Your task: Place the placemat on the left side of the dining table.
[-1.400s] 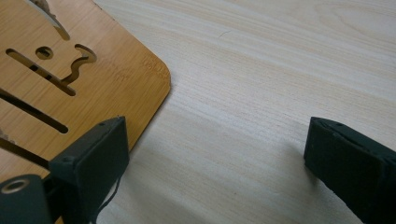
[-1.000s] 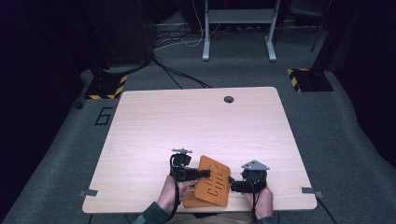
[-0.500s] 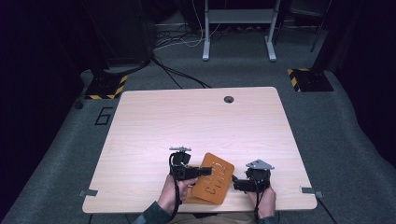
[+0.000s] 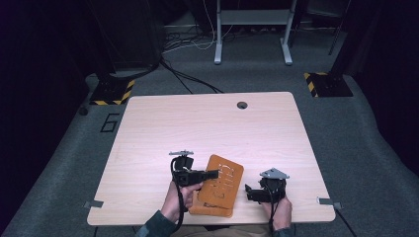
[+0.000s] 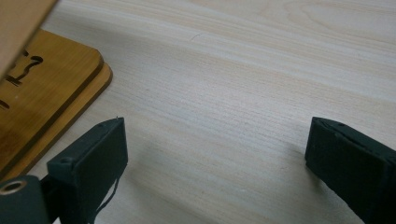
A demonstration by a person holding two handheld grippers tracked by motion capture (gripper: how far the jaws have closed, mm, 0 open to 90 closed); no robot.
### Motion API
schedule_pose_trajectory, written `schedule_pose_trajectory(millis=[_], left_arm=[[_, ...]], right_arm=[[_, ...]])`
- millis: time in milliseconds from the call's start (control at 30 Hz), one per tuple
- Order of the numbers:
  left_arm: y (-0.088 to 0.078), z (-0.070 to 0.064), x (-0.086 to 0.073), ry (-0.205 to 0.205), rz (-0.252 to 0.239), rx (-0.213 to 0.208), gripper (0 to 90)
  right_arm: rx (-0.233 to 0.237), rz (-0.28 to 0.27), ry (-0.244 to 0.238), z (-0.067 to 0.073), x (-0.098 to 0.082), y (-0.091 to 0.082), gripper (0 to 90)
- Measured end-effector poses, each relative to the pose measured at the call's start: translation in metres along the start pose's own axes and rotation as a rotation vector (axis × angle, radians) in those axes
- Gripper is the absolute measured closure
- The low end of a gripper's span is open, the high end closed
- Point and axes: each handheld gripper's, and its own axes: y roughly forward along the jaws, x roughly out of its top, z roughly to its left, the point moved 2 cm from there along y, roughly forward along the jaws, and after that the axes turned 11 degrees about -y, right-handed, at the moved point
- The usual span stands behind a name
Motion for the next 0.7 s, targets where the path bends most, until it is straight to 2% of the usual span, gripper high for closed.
schedule_pose_trajectory(millis=[367,700], left_arm=[[-0.019,0.010,0.011,-0.015,-0.047,0.007,86.3],[-0.040,0.023,0.021,-0.034,-0.097,0.018,86.2]], right_arm=[[-0.028,0.028,-0.046,0.002,0.002,0.003,4.3],[-0.039,0.028,-0.035,0.003,0.003,0.004,3.6]])
